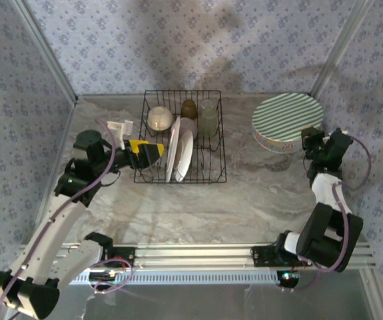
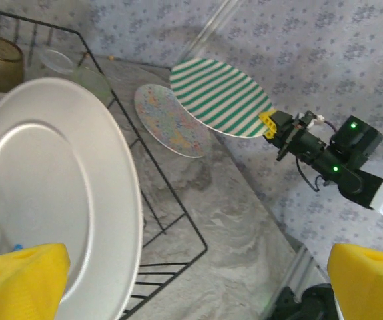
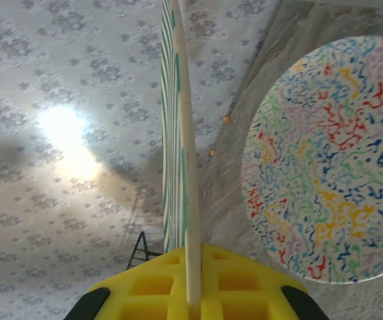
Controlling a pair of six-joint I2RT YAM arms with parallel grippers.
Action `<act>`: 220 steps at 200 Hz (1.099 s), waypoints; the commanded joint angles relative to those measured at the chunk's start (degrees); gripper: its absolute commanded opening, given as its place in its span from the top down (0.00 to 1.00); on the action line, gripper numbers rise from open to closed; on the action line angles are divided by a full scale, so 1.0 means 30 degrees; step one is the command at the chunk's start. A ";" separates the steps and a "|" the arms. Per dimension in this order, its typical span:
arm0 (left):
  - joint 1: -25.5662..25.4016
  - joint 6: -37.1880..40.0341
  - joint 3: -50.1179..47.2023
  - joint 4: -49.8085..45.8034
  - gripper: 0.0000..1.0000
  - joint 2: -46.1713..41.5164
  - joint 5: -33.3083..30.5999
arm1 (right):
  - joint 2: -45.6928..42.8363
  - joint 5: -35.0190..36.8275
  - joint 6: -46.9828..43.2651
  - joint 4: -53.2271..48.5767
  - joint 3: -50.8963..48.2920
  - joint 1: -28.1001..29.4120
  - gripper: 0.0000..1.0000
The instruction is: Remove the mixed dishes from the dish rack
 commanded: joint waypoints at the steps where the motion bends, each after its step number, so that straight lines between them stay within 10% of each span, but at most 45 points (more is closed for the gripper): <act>1: -0.0105 0.1535 0.1359 -0.1207 0.01 -0.0700 -0.1126 | 0.0921 -0.0086 -0.0349 0.2306 -0.0042 -0.0336 1.00; 220: -0.0105 0.3835 -0.1362 -0.1350 0.01 -0.3633 -0.3884 | 1.1266 -0.1372 0.0031 0.9001 0.2643 -0.0245 1.00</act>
